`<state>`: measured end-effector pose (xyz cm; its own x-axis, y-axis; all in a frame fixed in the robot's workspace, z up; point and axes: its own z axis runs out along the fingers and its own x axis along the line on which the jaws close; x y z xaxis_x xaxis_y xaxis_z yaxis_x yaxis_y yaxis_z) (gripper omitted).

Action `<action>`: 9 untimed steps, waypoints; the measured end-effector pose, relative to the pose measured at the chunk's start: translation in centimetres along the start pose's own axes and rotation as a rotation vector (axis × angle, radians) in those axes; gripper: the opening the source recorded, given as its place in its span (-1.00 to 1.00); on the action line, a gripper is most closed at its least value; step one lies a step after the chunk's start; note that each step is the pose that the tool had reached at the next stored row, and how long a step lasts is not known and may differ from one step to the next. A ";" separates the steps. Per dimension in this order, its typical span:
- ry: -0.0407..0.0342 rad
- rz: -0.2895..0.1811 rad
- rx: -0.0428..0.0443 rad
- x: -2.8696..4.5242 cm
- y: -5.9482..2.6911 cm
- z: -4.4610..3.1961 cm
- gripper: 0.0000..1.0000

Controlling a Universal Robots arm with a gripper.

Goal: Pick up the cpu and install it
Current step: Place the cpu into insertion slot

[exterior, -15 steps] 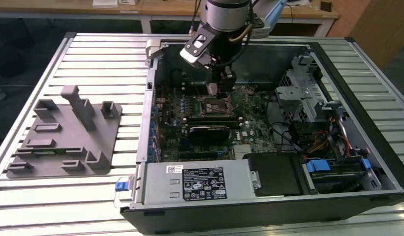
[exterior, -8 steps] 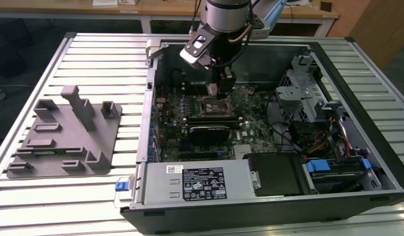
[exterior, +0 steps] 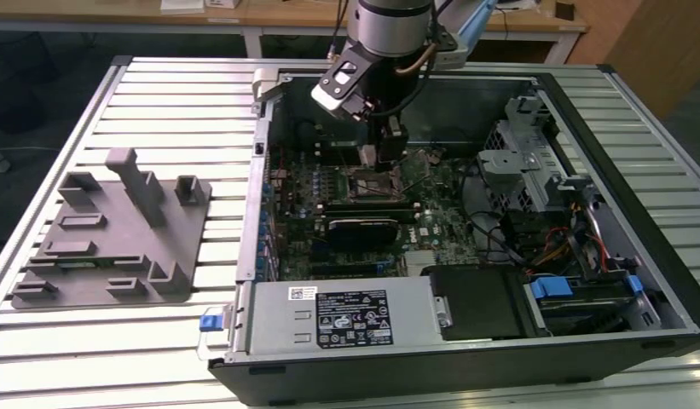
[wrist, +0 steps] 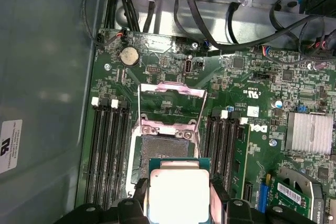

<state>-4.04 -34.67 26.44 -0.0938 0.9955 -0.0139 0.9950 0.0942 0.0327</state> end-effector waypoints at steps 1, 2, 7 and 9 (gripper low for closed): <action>0.0000 0.002 0.0000 0.00 0.00 0.01 0.09; -0.0001 0.003 0.0000 0.00 0.00 0.02 0.09; -0.0004 0.012 0.0002 0.00 0.00 0.07 0.09; -0.0003 0.014 0.0001 0.00 0.00 0.12 0.09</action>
<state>-4.04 -34.67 26.32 -0.0797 0.9967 -0.0138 0.9962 0.0801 0.0328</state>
